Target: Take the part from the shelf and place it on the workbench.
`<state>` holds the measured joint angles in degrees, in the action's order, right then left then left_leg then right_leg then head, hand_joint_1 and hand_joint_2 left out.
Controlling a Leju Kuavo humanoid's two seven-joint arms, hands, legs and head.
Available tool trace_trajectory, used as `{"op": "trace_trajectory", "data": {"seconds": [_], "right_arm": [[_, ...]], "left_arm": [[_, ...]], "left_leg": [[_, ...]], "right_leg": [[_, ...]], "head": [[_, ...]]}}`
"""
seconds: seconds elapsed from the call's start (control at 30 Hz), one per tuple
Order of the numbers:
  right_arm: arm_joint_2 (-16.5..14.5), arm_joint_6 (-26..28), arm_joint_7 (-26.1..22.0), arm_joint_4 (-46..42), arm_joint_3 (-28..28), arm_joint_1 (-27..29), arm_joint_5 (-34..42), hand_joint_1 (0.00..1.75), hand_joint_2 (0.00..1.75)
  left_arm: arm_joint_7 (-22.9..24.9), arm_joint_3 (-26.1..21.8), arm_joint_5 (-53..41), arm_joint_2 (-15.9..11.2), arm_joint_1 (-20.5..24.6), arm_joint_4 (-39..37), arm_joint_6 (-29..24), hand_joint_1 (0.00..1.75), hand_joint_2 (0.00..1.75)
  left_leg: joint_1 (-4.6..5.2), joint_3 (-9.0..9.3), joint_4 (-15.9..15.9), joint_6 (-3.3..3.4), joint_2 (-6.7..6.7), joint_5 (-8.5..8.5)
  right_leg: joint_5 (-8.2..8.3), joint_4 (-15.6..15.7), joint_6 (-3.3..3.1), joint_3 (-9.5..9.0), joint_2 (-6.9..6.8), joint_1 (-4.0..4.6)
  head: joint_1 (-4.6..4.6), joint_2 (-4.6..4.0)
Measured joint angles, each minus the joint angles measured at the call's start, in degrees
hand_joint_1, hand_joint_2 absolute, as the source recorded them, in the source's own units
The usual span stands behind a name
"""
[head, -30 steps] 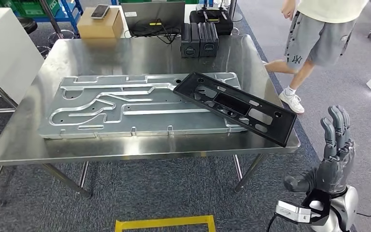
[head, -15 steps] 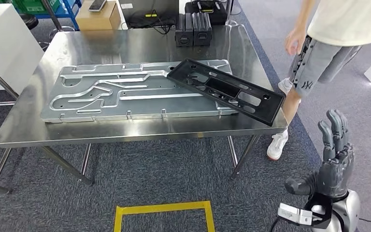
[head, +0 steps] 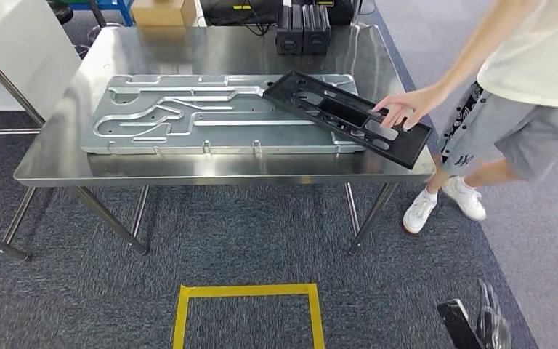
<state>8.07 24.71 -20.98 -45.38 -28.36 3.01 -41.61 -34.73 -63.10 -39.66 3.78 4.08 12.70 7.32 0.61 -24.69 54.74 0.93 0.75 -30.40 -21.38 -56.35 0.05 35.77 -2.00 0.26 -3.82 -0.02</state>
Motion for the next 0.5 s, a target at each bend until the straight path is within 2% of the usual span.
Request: {"op": "trace_trajectory", "data": {"seconds": [0.03, 0.07, 0.1, 0.17, 0.2, 0.23, 0.27, 0.3, 0.37, 0.4, 0.43, 0.5], "right_arm": [[-0.08, -0.7, 0.78, 1.95, -0.6, -0.15, 0.08, 0.0, 0.0], [-0.38, -1.67, 2.37, 6.82, -2.06, -0.46, 0.17, 0.0, 0.0], [-0.72, -3.03, 4.61, 12.38, -3.73, -0.9, 0.33, 0.0, 0.0], [-1.67, -6.93, 11.94, 22.65, -7.03, -1.92, 0.71, 0.0, 0.0], [-2.15, -9.27, 16.63, 24.54, -7.88, -2.34, 0.85, 0.0, 0.0], [-2.79, -11.59, 21.57, 25.95, -8.62, -2.67, 0.9, 0.0, 0.0], [-3.52, -13.51, 26.07, 27.09, -9.24, -2.94, 0.84, 0.0, 0.0], [-4.36, -14.99, 29.67, 28.09, -9.77, -3.19, 0.78, 0.0, 0.0], [-6.03, -16.52, 33.13, 29.48, -10.45, -3.76, 0.69, 0.0, 0.0], [-6.81, -16.85, 33.62, 30.0, -10.73, -4.07, 0.67, 0.0, 0.0], [-7.45, -17.12, 33.76, 30.45, -10.99, -4.33, 0.63, 0.0, 0.0], [-8.48, -17.71, 33.47, 31.23, -11.5, -4.68, 0.56, 0.0, 0.0]], "left_arm": [[-0.02, -0.08, 0.02, -0.04, -0.06, 0.0, -0.01, 0.0, 0.0], [-0.05, -0.34, 0.04, -0.09, -0.04, -0.01, -0.04, 0.0, 0.0], [-0.07, -0.62, 0.07, -0.16, -0.01, -0.01, -0.07, 0.0, 0.0], [-0.09, -1.15, 0.07, -0.25, 0.12, -0.02, -0.15, 0.0, 0.0], [-0.08, -1.21, -0.02, -0.26, 0.14, -0.02, -0.17, 0.0, 0.0], [-0.07, -1.23, -0.2, -0.25, 0.15, -0.02, -0.2, 0.0, 0.0], [-0.03, -1.24, -0.44, -0.22, 0.16, -0.02, -0.2, 0.0, 0.0], [0.03, -1.25, -0.76, -0.2, 0.17, -0.02, -0.2, 0.0, 0.0], [0.23, -1.25, -1.43, -0.15, 0.2, -0.03, -0.31, 0.0, 0.0], [0.37, -1.24, -1.75, -0.14, 0.25, -0.03, -0.43, 0.0, 0.0], [0.57, -1.23, -2.08, -0.13, 0.33, -0.04, -0.6, 0.0, 0.0], [1.33, -1.16, -2.94, -0.11, 0.41, -0.04, -0.99, 0.0, 0.0]], "left_leg": [[0.01, -0.07, -0.02, 0.17, -0.04, 0.11], [-0.04, -0.76, -0.19, 0.73, -0.31, 0.92], [-0.07, -1.77, -0.34, 1.28, -0.64, 1.98], [-0.15, -4.5, -0.49, 2.1, -1.32, 4.52], [-0.15, -5.61, -0.29, 1.97, -1.42, 5.28], [-0.19, -6.71, -0.01, 1.8, -1.46, 5.92], [-0.27, -7.84, 0.37, 1.56, -1.45, 6.52], [-0.33, -8.89, 0.9, 1.27, -1.43, 7.04], [-0.3, -10.52, 2.09, 0.54, -1.46, 7.79], [-0.27, -10.89, 2.49, 0.14, -1.53, 8.13], [-0.27, -11.09, 2.68, -0.27, -1.59, 8.51], [-0.49, -11.42, 2.97, -1.03, -1.55, 8.78]], "right_leg": [[0.21, 0.05, 0.1, 0.02, 0.01, -0.03], [-1.88, -1.68, 0.42, 0.75, 0.4, -0.18], [-4.97, -4.97, 0.81, 1.82, 0.83, -0.36], [-11.31, -13.88, 1.62, 4.04, 1.68, -0.8], [-11.47, -16.55, 1.79, 3.96, 1.71, -0.95], [-10.11, -16.98, 1.9, 2.92, 1.71, -1.13], [-8.37, -15.24, 1.98, 0.83, 1.7, -1.33], [-7.31, -11.78, 2.03, -2.2, 1.7, -1.53], [-8.39, -3.23, 1.81, -8.4, 1.82, -1.52], [-9.42, -0.53, 1.5, -10.17, 1.9, -1.36], [-10.03, 0.76, 1.08, -10.81, 1.96, -1.11], [-9.28, 0.73, -0.02, -10.06, 1.76, -0.99]], "head": [[0.0, 0.0], [-0.01, 0.0], [-0.01, 0.0], [-0.01, 0.0], [-0.01, 0.0], [-0.01, 0.0], [-0.01, 0.0], [-0.01, 0.0], [-0.02, 0.0], [-0.03, 0.0], [-0.03, 0.0], [-0.04, 0.0]]}}
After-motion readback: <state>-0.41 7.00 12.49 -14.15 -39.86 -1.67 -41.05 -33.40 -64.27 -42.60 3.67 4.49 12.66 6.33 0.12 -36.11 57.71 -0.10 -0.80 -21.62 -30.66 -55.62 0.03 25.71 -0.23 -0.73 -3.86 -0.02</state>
